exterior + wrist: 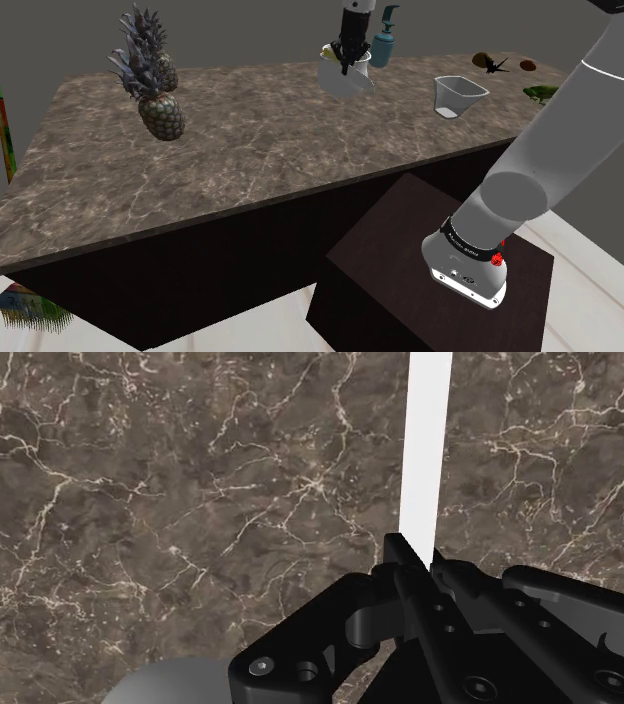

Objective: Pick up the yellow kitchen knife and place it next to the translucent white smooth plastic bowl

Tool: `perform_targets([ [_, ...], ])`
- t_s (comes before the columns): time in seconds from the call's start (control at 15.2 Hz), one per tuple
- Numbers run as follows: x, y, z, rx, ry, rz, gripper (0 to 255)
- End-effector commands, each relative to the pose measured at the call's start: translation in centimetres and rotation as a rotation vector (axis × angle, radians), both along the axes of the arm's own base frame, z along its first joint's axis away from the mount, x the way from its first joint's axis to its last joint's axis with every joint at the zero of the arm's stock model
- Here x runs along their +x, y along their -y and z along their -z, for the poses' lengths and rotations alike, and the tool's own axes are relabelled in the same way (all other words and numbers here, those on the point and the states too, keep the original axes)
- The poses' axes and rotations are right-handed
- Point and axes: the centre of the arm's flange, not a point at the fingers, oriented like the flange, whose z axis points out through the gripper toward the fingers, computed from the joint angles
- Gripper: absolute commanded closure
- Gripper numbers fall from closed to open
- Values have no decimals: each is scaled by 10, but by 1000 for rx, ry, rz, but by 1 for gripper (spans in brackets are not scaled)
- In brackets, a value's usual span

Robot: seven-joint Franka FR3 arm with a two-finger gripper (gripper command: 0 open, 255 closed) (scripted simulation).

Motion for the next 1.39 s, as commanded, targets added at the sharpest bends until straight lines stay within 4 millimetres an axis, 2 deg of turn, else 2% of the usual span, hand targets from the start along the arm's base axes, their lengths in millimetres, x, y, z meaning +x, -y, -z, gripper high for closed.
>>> perform_targets([
  [0.0,-2,25,-1,0,0,-2,255],
  [1.32,-37,286,-1,0,0,-2,255],
])
